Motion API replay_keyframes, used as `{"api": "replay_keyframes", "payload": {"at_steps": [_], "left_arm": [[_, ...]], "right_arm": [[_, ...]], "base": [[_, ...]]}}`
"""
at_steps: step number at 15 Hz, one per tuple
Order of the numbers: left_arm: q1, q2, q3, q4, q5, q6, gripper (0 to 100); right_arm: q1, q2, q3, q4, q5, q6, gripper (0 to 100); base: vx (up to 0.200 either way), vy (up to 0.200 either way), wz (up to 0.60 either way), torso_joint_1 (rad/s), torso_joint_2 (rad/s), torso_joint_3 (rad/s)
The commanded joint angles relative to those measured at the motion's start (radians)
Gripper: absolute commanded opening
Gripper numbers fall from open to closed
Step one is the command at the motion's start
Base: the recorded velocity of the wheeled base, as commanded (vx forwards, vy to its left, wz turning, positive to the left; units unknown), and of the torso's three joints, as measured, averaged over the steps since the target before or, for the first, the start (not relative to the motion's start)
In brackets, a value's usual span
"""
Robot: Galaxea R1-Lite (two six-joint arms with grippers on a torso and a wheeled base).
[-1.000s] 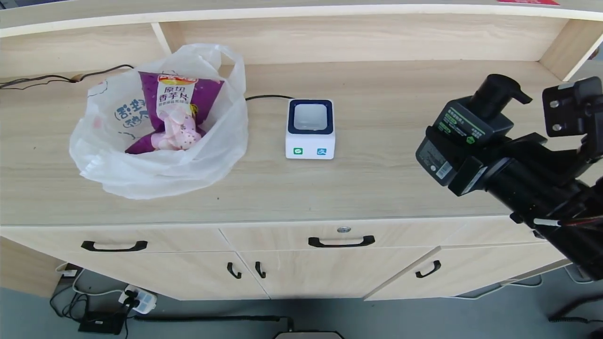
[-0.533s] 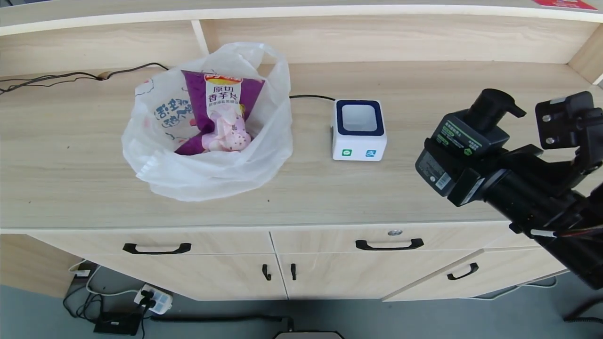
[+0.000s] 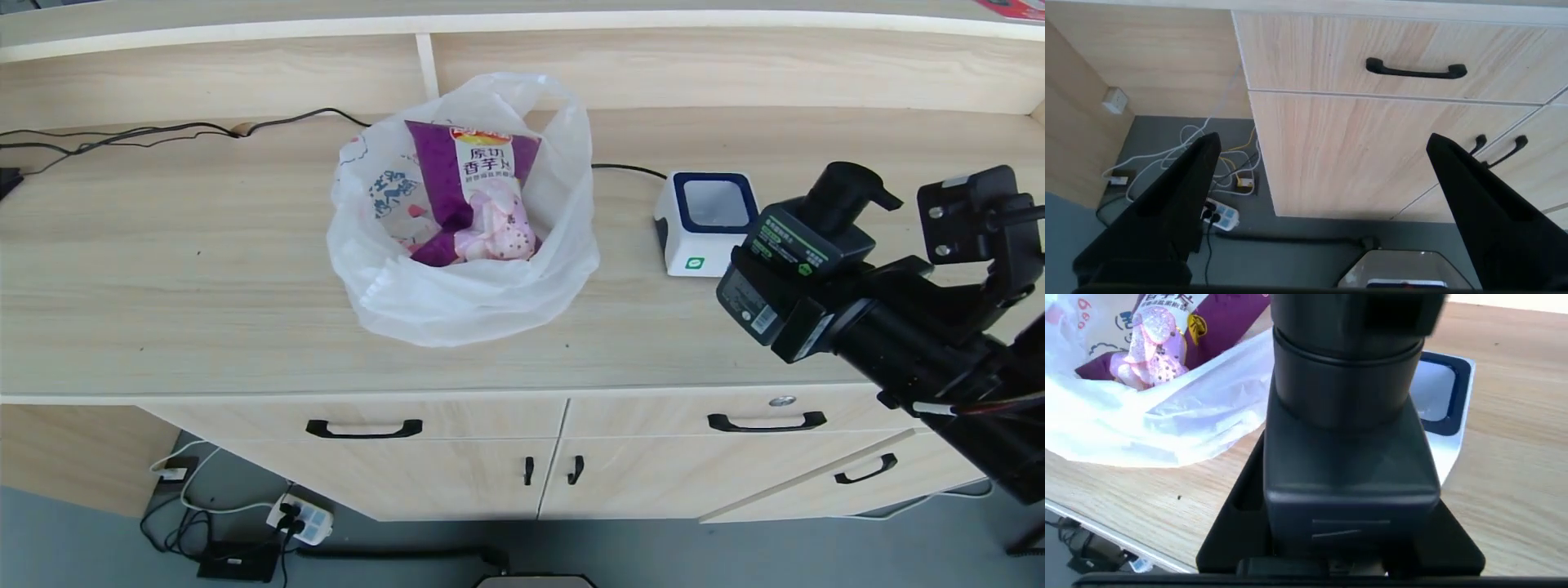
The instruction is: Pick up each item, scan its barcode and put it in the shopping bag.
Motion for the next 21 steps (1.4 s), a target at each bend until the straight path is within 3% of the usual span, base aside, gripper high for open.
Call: {"api": "replay_keyframes", "payload": {"at_steps": [1,4,8,11,17,19,21], "left_arm": [[0.000,0.002,0.000,0.000,0.000,0.004,100],[0.000,0.002,0.000,0.000,0.000,-0.003,100],[0.000,0.002,0.000,0.001,0.000,-0.002,100],[0.000,0.000,0.000,0.000,0.000,0.000,100],[0.000,0.002,0.000,0.000,0.000,0.000,100],[0.000,0.002,0.000,-0.002,0.000,0.004,100],[0.000,0.002,0.000,-0.002,0.000,0.004,100]], "right_arm": [[-0.020,0.005,-0.013,0.000,0.004,0.004,0],[-0.073,0.011,-0.023,0.004,0.058,0.019,0],[-0.113,0.055,-0.112,0.004,0.118,0.004,0],[-0.165,0.106,-0.192,0.000,0.196,-0.125,0],[-0.415,0.140,-0.266,0.005,0.602,-0.522,0],[-0.441,0.201,-0.284,-0.016,0.771,-0.622,0],[-0.441,0.253,-0.366,-0.061,0.840,-0.680,0]], "base": [[0.000,0.000,0.00,0.000,0.00,0.000],[0.000,0.000,0.00,0.000,0.00,0.000],[0.200,0.000,0.00,-0.009,0.00,0.001],[0.067,0.000,0.00,0.001,0.00,0.001],[0.000,0.000,0.00,0.000,0.00,0.000],[0.000,0.000,0.00,0.000,0.00,0.000],[0.000,0.000,0.00,0.000,0.00,0.000]]}}
